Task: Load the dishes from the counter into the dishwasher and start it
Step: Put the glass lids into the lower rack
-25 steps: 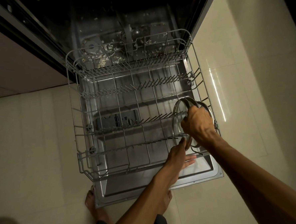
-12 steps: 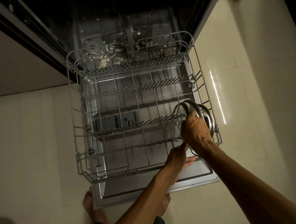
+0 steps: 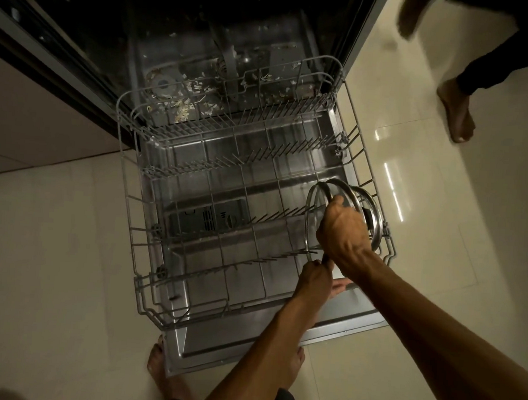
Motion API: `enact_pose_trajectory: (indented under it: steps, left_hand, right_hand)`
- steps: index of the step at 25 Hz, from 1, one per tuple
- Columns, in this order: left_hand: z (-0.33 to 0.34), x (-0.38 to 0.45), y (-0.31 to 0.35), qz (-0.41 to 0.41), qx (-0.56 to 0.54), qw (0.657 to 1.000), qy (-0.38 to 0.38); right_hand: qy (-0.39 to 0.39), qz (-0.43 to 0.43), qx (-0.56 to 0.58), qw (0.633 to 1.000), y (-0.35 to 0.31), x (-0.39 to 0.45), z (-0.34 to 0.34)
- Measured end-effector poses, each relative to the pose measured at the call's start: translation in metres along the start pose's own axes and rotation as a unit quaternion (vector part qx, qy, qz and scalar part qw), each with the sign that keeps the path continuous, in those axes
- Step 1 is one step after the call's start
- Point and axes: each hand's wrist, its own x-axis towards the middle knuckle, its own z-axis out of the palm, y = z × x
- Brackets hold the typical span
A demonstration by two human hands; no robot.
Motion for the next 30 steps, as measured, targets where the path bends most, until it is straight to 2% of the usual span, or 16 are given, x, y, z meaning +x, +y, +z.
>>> enact_pose_trajectory:
  steps: [5,9,12,15,18,23,27,30]
  left_hand:
    - [0.005,0.011,0.005,0.028,0.013,0.999,0.011]
    - [0.002,0.016,-0.003,0.008,0.032,0.998,0.05]
    - [0.002,0.011,-0.003,-0.037,-0.016,0.996,0.074]
    - [0.002,0.014,-0.005,-0.053,-0.01,0.995,0.086]
    - [0.0,0.013,-0.009,-0.013,0.011,0.997,0.078]
    - [-0.017,0.033,-0.024,0.096,0.157,0.978,0.098]
    - [-0.036,0.001,-0.013,0.152,0.239,0.952,0.117]
    - [-0.058,-0.014,-0.006,0.201,0.3,0.923,0.136]
  right_hand:
    - [0.022,-0.012,0.024,0.999,0.002,0.012,-0.008]
    - [0.014,-0.022,0.087,0.996,0.007,-0.01,0.002]
    - [0.032,-0.05,0.12,0.991,0.013,-0.024,0.011]
    - [0.044,-0.056,0.14,0.988,0.016,-0.024,0.013]
    - [0.042,-0.061,0.148,0.986,0.018,-0.026,0.014]
    - [0.055,-0.074,0.145,0.985,0.022,-0.035,0.011]
    - [0.126,-0.124,0.13,0.976,0.023,-0.054,0.002]
    - [0.195,-0.147,0.077,0.967,0.019,-0.068,0.004]
